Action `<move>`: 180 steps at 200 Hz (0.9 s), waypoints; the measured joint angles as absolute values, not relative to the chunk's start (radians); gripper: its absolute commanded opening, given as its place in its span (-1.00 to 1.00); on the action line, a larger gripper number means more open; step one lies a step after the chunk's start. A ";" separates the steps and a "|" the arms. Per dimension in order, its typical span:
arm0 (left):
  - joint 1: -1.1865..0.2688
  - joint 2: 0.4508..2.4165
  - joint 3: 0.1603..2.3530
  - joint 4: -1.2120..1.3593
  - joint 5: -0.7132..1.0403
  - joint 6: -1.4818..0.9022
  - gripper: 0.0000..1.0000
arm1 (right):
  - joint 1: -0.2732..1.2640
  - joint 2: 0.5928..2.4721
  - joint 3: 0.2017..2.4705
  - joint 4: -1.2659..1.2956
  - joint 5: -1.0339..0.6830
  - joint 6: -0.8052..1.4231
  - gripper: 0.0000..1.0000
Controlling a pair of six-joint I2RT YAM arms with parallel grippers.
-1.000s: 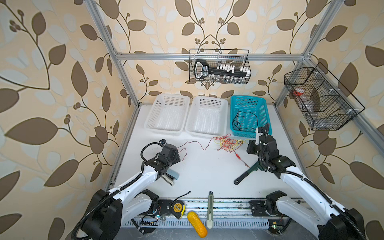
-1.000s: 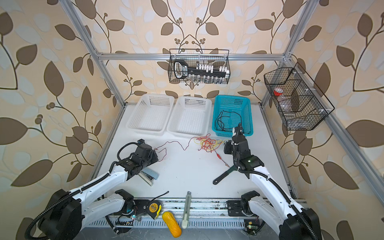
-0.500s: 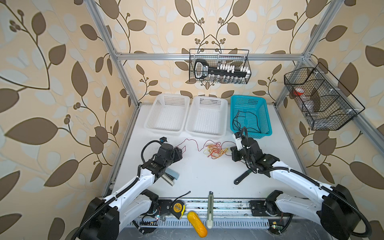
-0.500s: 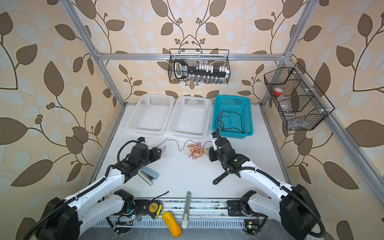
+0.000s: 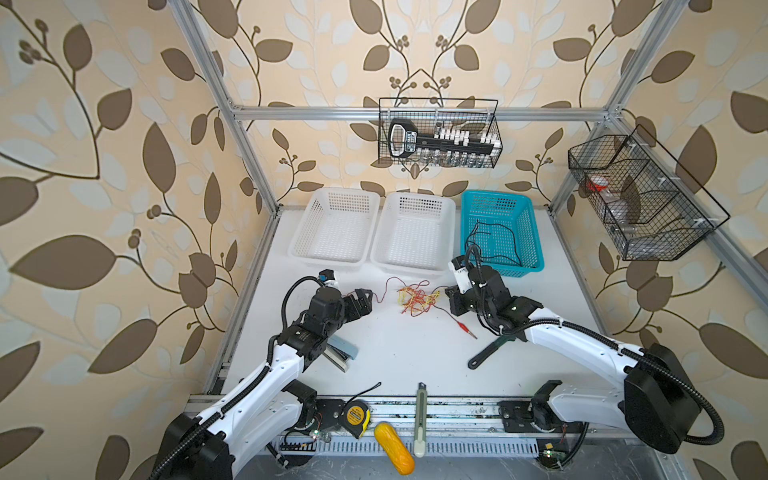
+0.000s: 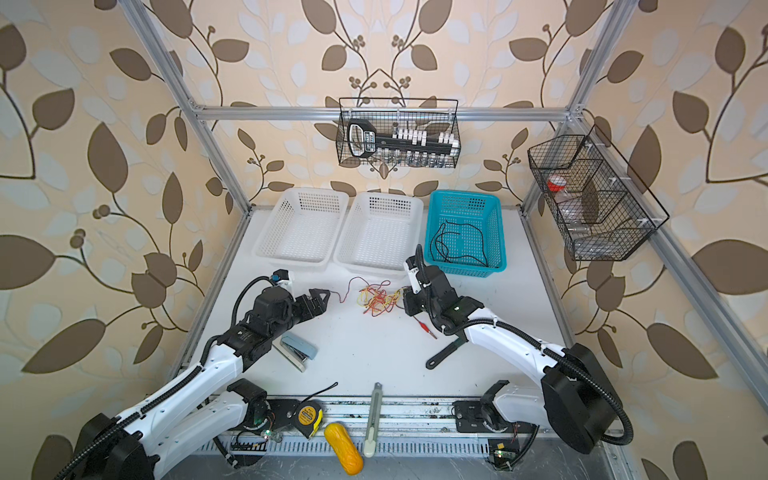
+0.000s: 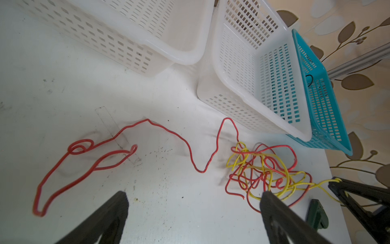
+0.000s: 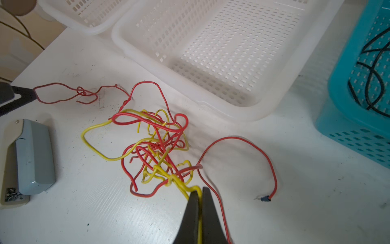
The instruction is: Untangle the cables
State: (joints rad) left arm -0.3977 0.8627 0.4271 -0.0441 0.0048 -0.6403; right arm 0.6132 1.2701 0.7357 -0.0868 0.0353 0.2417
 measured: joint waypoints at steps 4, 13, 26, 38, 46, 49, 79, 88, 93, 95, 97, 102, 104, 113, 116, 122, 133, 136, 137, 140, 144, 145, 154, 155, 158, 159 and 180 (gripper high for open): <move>-0.398 0.863 0.427 -0.041 0.009 -0.636 0.91 | 0.613 1.273 0.739 -0.086 0.033 0.242 -1.00; -0.398 0.863 0.427 -0.030 0.024 -0.628 0.88 | 0.613 1.279 0.745 -0.086 0.029 0.242 -1.00; -0.400 0.863 0.429 -0.010 0.049 -0.619 0.86 | 0.613 1.285 0.749 -0.084 0.022 0.242 -1.00; -0.411 0.871 0.437 0.006 0.072 -0.609 0.83 | 0.614 1.292 0.751 -0.084 0.015 0.245 -1.00; -0.422 0.884 0.449 0.011 0.081 -0.604 0.81 | 0.614 1.296 0.752 -0.081 0.010 0.248 -1.00; -0.429 0.894 0.457 0.014 0.085 -0.603 0.81 | 0.614 1.297 0.752 -0.079 0.010 0.250 -1.00; -0.486 0.992 0.529 0.049 0.113 -0.589 0.77 | 0.614 1.298 0.752 -0.059 -0.009 0.265 -1.00; -0.505 1.024 0.542 0.064 0.120 -0.587 0.75 | 0.615 1.299 0.754 -0.054 -0.015 0.268 -1.00; -0.515 1.040 0.546 0.072 0.123 -0.585 0.74 | 0.616 1.299 0.754 -0.051 -0.019 0.269 -1.00; -0.520 1.048 0.548 0.076 0.123 -0.585 0.74 | 0.616 1.299 0.755 -0.049 -0.020 0.269 -1.00; -0.525 1.056 0.551 0.079 0.124 -0.584 0.74 | 0.617 1.299 0.755 -0.049 -0.022 0.269 -1.00; -0.537 1.075 0.556 0.083 0.124 -0.583 0.73 | 0.618 1.299 0.756 -0.047 -0.027 0.269 -1.00; -0.541 1.082 0.559 0.083 0.124 -0.582 0.73 | 0.619 1.299 0.757 -0.046 -0.028 0.269 -1.00; -0.560 1.115 0.570 0.091 0.124 -0.582 0.69 | 0.623 1.301 0.760 -0.043 -0.036 0.268 -1.00; -0.566 1.126 0.573 0.095 0.124 -0.582 0.68 | 0.625 1.302 0.761 -0.042 -0.038 0.268 -1.00; -0.576 1.147 0.580 0.099 0.124 -0.583 0.65 | 0.629 1.304 0.764 -0.041 -0.042 0.268 -1.00; -0.590 1.182 0.593 0.108 0.123 -0.581 0.60 | 0.637 1.306 0.769 -0.040 -0.048 0.267 -1.00; -0.593 1.193 0.597 0.112 0.124 -0.584 0.57 | 0.640 1.306 0.769 -0.040 -0.049 0.267 -1.00; -0.593 1.195 0.598 0.112 0.124 -0.583 0.57 | 0.641 1.306 0.769 -0.039 -0.049 0.267 -1.00; -0.597 1.203 0.601 0.115 0.123 -0.583 0.54 | 0.643 1.306 0.770 -0.039 -0.050 0.266 -1.00; -0.597 1.213 0.603 0.118 0.124 -0.585 0.50 | 0.647 1.306 0.770 -0.037 -0.051 0.265 -1.00; -0.597 1.216 0.604 0.120 0.124 -0.583 0.50 | 0.648 1.306 0.770 -0.037 -0.051 0.265 -1.00; -0.601 1.238 0.611 0.129 0.123 -0.591 0.39 | 0.655 1.306 0.770 -0.033 -0.054 0.265 -1.00; -0.602 1.242 0.612 0.131 0.124 -0.595 0.38 | 0.656 1.306 0.770 -0.033 -0.054 0.265 -1.00; -0.603 1.248 0.614 0.134 0.124 -0.591 0.33 | 0.658 1.306 0.770 -0.033 -0.054 0.264 -1.00; -0.603 1.252 0.615 0.135 0.123 -0.592 0.32 | 0.659 1.306 0.770 -0.033 -0.054 0.265 -1.00; -0.603 1.295 0.621 0.163 0.126 -0.610 -0.03 | 0.671 1.306 0.770 -0.022 -0.057 0.265 -1.00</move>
State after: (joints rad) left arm -0.6033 1.2945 0.6212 0.1631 0.1261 -0.6098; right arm 0.6708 1.3060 0.7696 -0.0216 -0.0570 0.2646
